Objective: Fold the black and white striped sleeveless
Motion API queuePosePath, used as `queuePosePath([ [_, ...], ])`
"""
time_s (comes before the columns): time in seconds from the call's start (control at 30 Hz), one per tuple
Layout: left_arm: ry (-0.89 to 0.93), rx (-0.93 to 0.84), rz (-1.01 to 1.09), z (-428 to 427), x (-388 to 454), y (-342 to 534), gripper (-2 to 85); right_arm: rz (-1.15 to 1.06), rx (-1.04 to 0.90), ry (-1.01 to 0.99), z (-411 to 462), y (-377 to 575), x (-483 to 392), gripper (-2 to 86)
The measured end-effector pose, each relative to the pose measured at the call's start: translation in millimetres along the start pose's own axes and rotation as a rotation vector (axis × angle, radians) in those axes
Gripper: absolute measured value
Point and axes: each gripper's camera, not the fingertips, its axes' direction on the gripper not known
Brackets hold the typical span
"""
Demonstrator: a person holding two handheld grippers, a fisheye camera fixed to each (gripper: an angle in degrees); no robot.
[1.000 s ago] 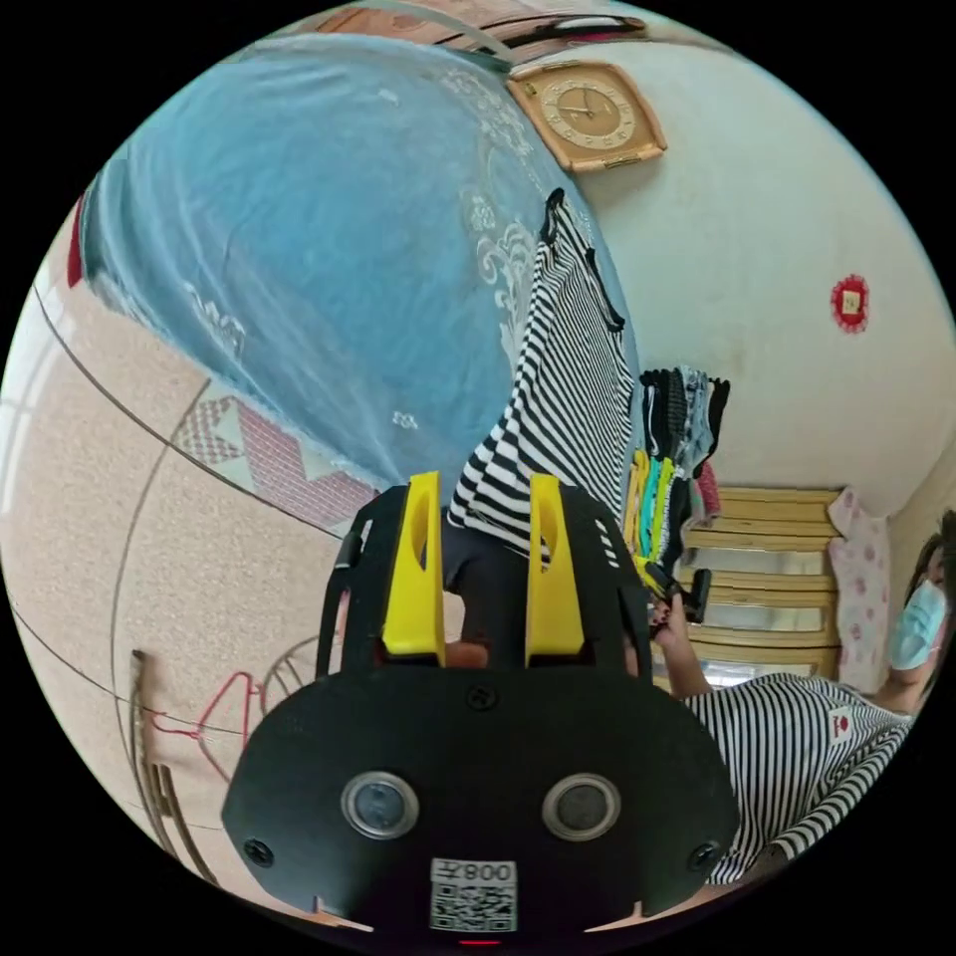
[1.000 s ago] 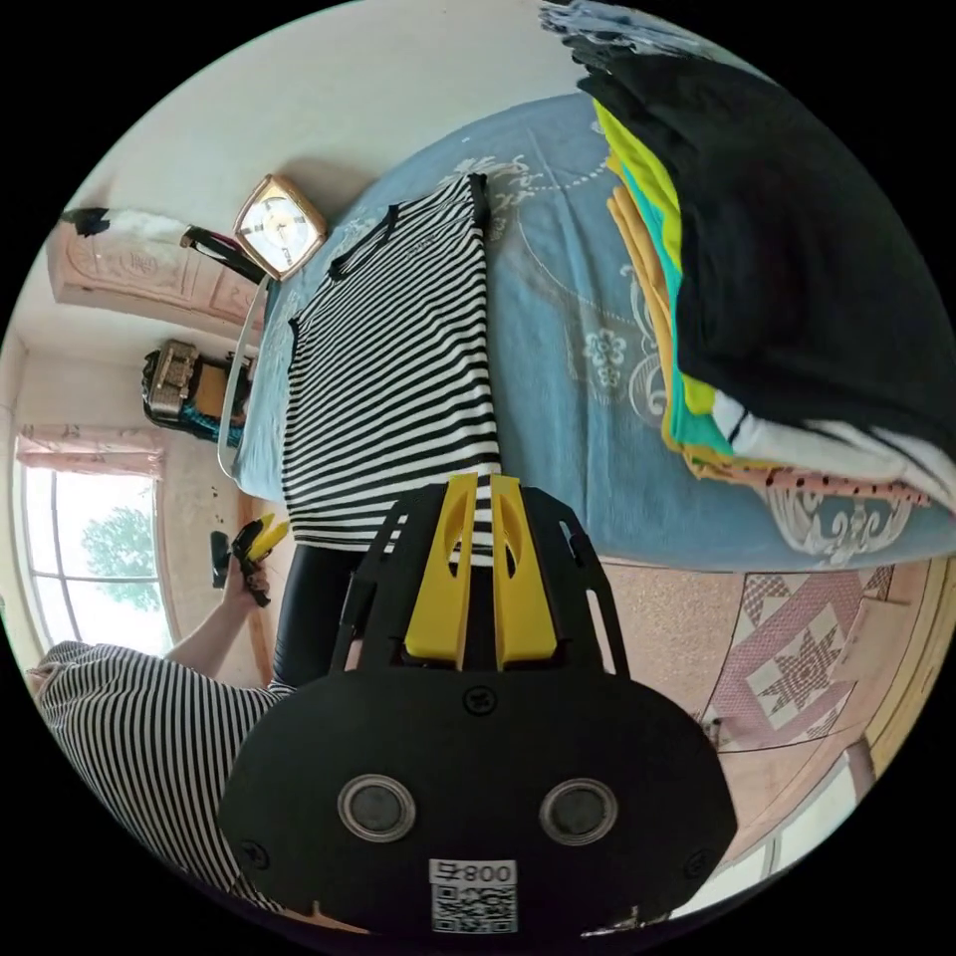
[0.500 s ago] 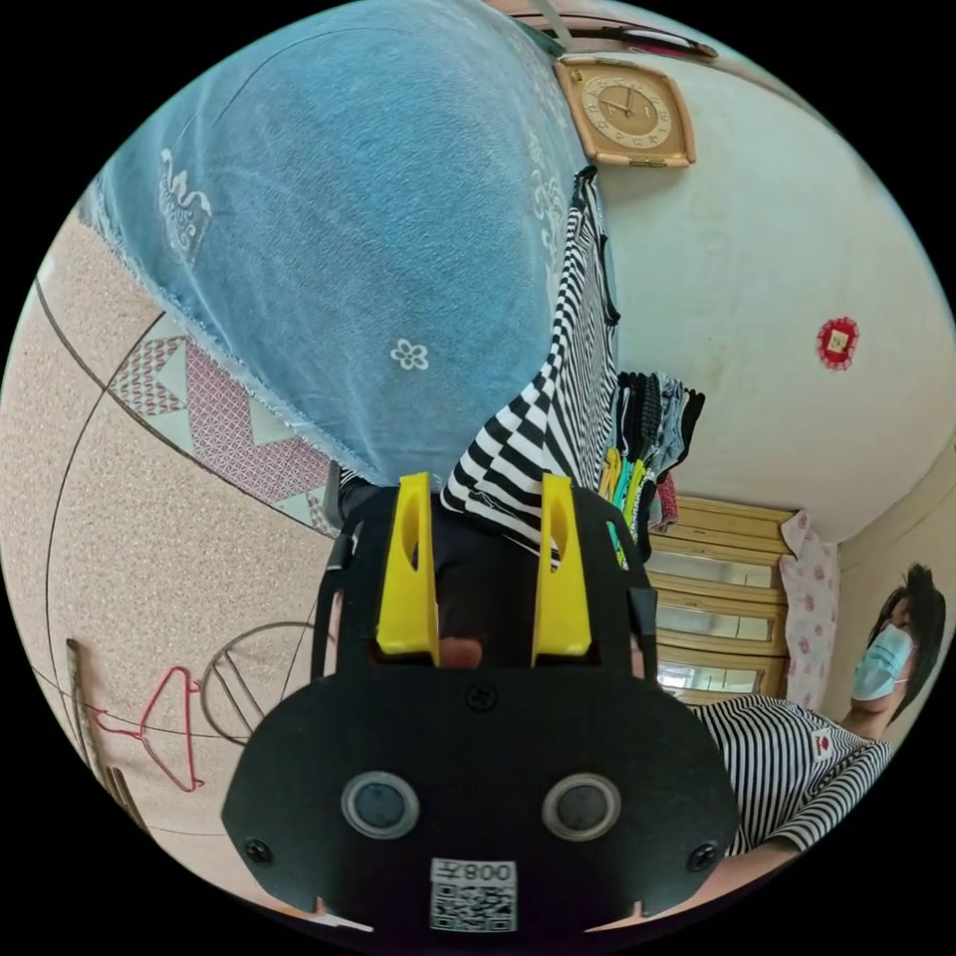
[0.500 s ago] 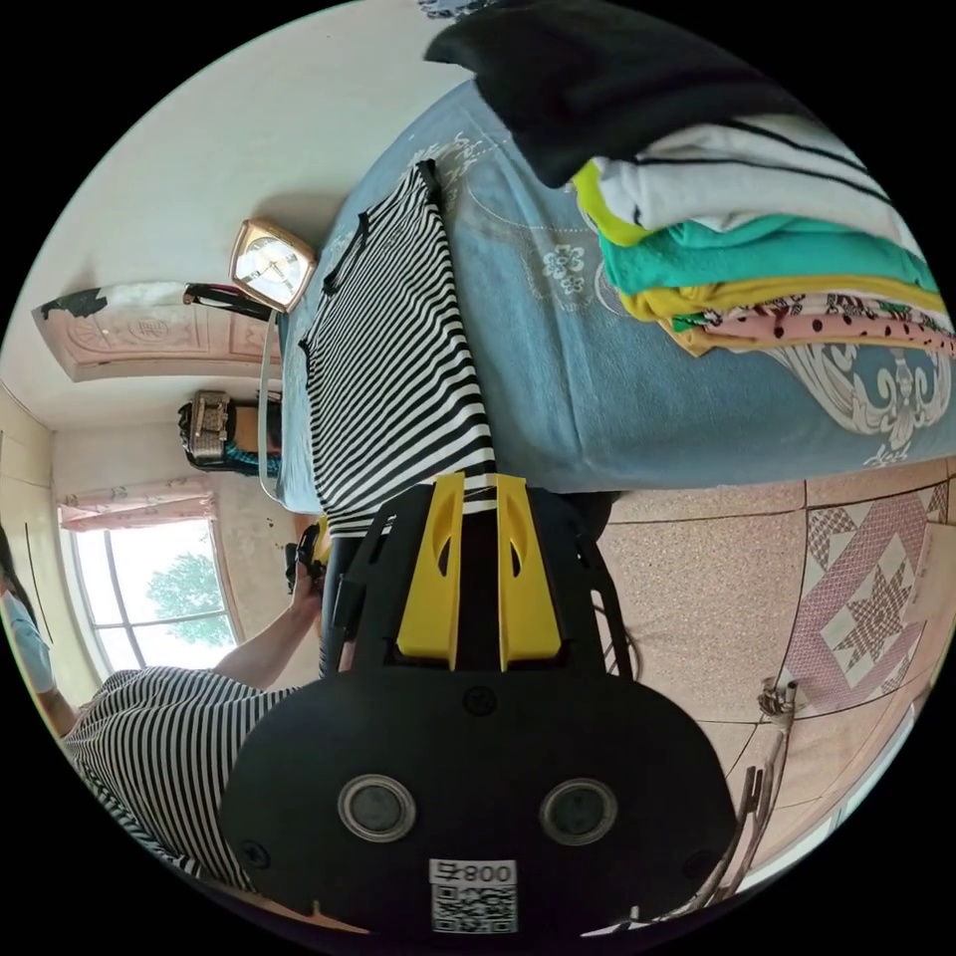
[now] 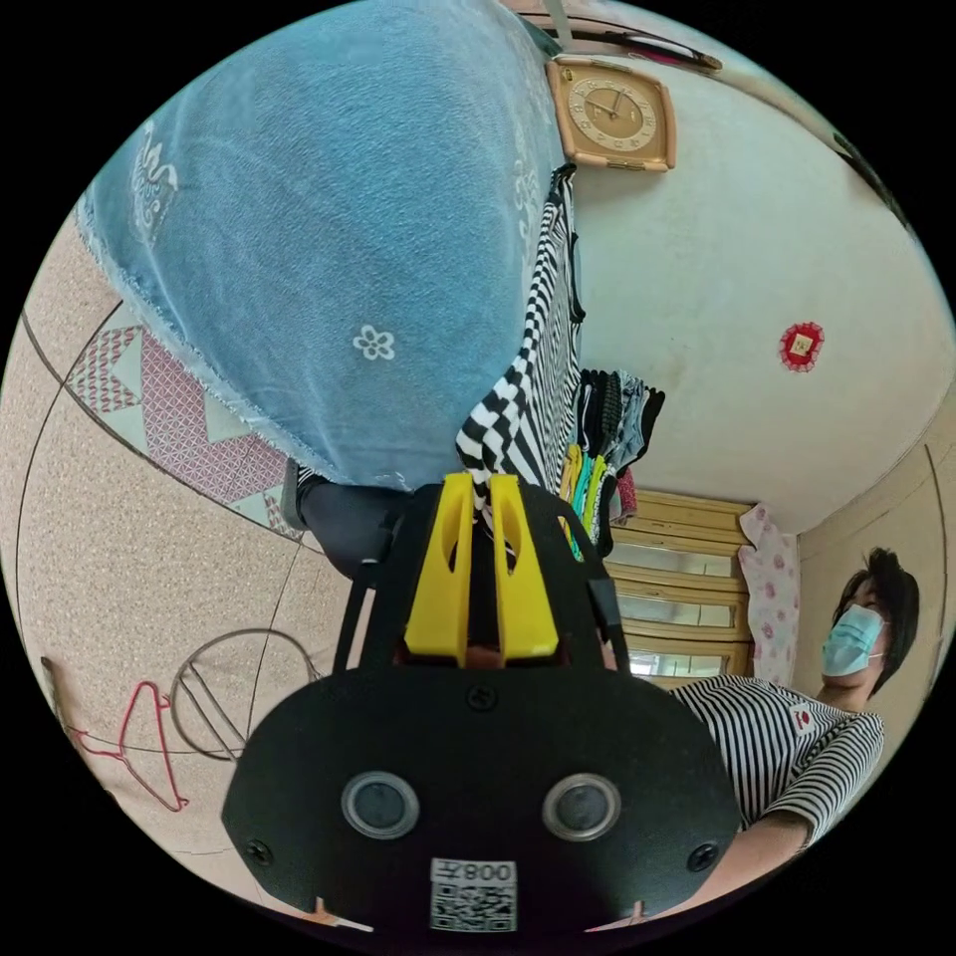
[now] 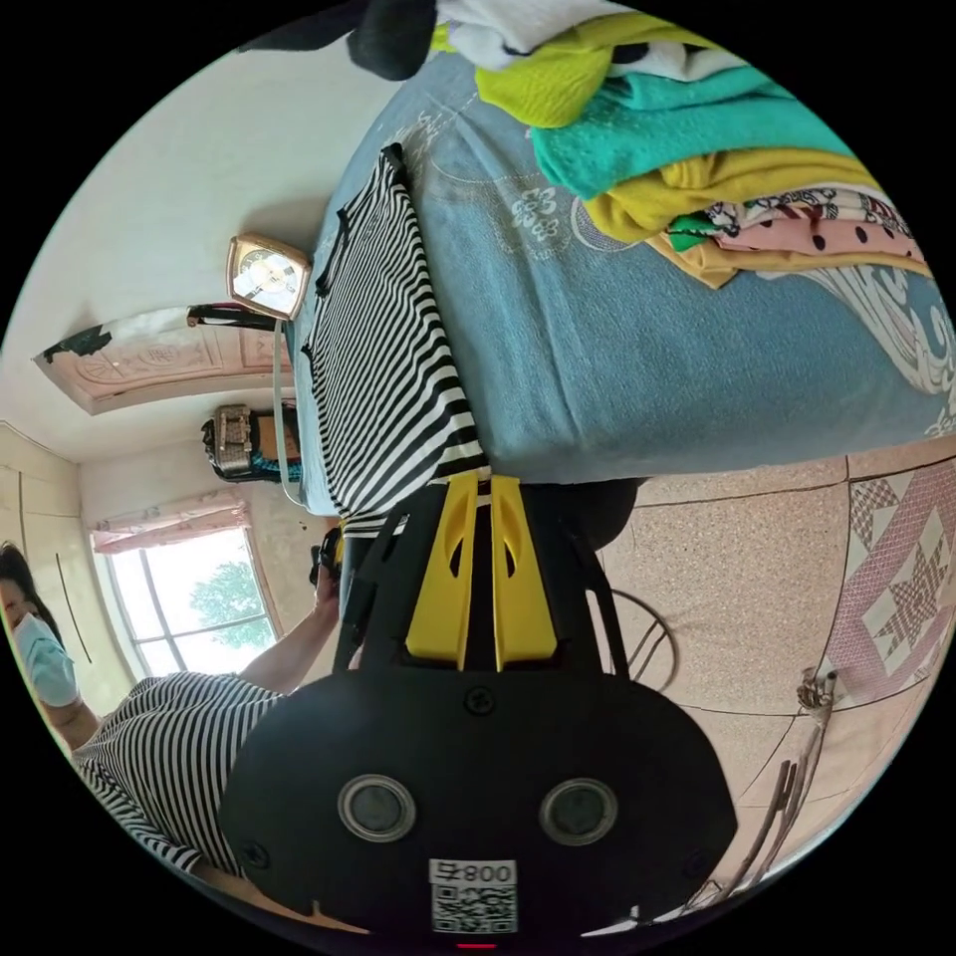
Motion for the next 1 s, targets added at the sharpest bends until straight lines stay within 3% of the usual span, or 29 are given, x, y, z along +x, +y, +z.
queuePosePath([
  [0.5, 0.205, 0.028, 0.128, -68, 67, 61, 2.6, -0.161, 0.126, -0.272, -68, 55, 16, 0.2],
  [1.0, 0.28, 0.024, 0.125, -96, 86, 131, 2.5, -0.229, 0.159, -0.299, -114, 115, 45, 0.2],
])
